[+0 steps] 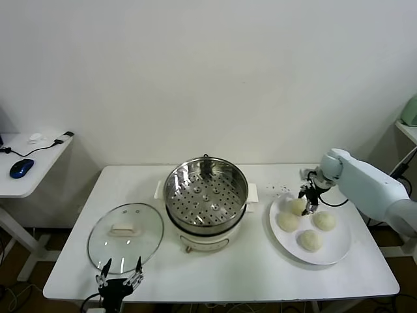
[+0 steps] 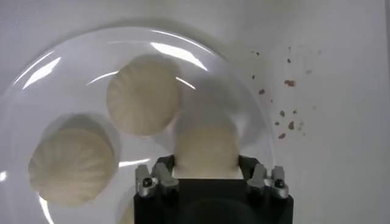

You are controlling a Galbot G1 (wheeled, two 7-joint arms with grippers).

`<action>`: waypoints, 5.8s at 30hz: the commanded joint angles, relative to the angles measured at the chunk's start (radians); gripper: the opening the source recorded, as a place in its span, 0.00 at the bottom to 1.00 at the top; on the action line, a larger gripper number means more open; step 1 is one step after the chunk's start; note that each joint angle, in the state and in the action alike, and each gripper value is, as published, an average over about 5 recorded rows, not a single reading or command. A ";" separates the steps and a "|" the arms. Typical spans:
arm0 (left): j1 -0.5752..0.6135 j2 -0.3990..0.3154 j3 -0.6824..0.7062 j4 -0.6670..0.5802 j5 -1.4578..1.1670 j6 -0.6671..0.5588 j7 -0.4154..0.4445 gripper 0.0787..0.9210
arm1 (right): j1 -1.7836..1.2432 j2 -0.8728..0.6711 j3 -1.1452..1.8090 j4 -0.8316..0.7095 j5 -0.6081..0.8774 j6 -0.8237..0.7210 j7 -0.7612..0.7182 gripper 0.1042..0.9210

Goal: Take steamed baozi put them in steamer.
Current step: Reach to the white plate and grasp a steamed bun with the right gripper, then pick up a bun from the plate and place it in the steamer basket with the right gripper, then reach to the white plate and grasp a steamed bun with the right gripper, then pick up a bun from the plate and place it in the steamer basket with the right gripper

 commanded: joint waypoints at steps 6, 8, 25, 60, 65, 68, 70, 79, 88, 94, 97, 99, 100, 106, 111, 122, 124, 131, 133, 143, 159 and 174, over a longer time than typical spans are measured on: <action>0.015 -0.009 0.014 -0.026 0.020 0.001 -0.001 0.88 | 0.218 -0.077 -0.135 0.201 0.115 0.013 -0.026 0.57; 0.016 -0.009 0.022 -0.031 0.025 0.001 0.000 0.88 | 0.378 -0.078 -0.247 0.255 0.194 0.041 -0.040 0.57; -0.001 0.005 0.058 -0.025 0.034 0.004 -0.001 0.88 | 0.687 0.373 -0.502 0.501 0.120 0.711 -0.039 0.57; 0.012 0.009 0.094 -0.053 0.049 -0.009 -0.021 0.88 | 0.337 0.548 -0.167 -0.057 -0.183 0.934 0.039 0.87; 0.025 0.013 0.085 -0.074 0.057 -0.009 -0.019 0.88 | 0.597 0.452 -0.418 0.062 0.270 0.925 -0.076 0.88; 0.024 0.017 0.074 -0.076 0.054 -0.010 -0.018 0.88 | 0.767 0.363 -0.657 0.155 0.585 0.788 -0.097 0.88; 0.020 0.022 0.067 -0.077 0.049 -0.010 -0.018 0.88 | 0.858 0.264 -0.799 0.245 0.686 0.609 -0.083 0.88; -0.007 0.037 0.058 -0.064 0.029 -0.008 -0.017 0.88 | 1.014 -0.150 -1.139 0.616 0.608 0.131 0.099 0.88; -0.020 0.042 0.058 -0.051 0.023 -0.003 -0.015 0.88 | 0.965 -0.261 -1.208 0.872 0.684 -0.257 0.233 0.88; -0.022 0.044 0.055 -0.047 0.017 -0.004 -0.015 0.88 | 0.756 -0.256 -1.042 0.828 0.673 -0.348 0.281 0.88; -0.021 0.044 0.054 -0.045 0.017 -0.004 -0.015 0.88 | 0.645 -0.225 -0.946 0.744 0.629 -0.356 0.288 0.88; -0.019 0.044 0.052 -0.044 0.016 -0.005 -0.015 0.88 | 0.566 -0.200 -0.880 0.675 0.600 -0.351 0.287 0.88; -0.019 0.044 0.051 -0.043 0.016 -0.006 -0.015 0.88 | 0.523 -0.187 -0.844 0.639 0.591 -0.346 0.284 0.88; -0.017 0.045 0.043 -0.038 0.016 -0.008 -0.015 0.88 | 0.315 -0.107 -0.648 0.477 0.555 -0.311 0.263 0.88; -0.013 0.048 0.037 -0.032 0.016 -0.013 -0.015 0.88 | 0.251 -0.060 -0.598 0.418 0.528 -0.299 0.255 0.88; -0.012 0.047 0.040 -0.029 0.017 -0.015 -0.015 0.88 | 0.238 -0.027 -0.594 0.371 0.471 -0.278 0.223 0.88; -0.013 0.047 0.041 -0.028 0.017 -0.016 -0.015 0.88 | 0.241 -0.025 -0.596 0.365 0.460 -0.271 0.218 0.88; -0.016 0.048 0.041 -0.024 0.016 -0.018 -0.017 0.88 | 0.244 -0.021 -0.594 0.363 0.455 -0.259 0.211 0.77; -0.014 0.049 0.041 -0.024 0.014 -0.017 -0.017 0.88 | 0.250 -0.021 -0.596 0.365 0.452 -0.256 0.205 0.73; -0.011 0.047 0.042 -0.042 0.010 -0.006 -0.019 0.88 | 0.507 -0.043 -0.705 0.473 0.514 -0.219 0.112 0.65; -0.023 0.056 0.054 -0.097 -0.004 0.026 -0.016 0.88 | 1.057 0.317 -0.747 0.621 1.004 -0.278 0.055 0.65; -0.034 0.060 0.052 -0.103 -0.014 0.038 -0.007 0.88 | 0.594 0.564 -0.627 0.439 0.870 -0.399 0.245 0.65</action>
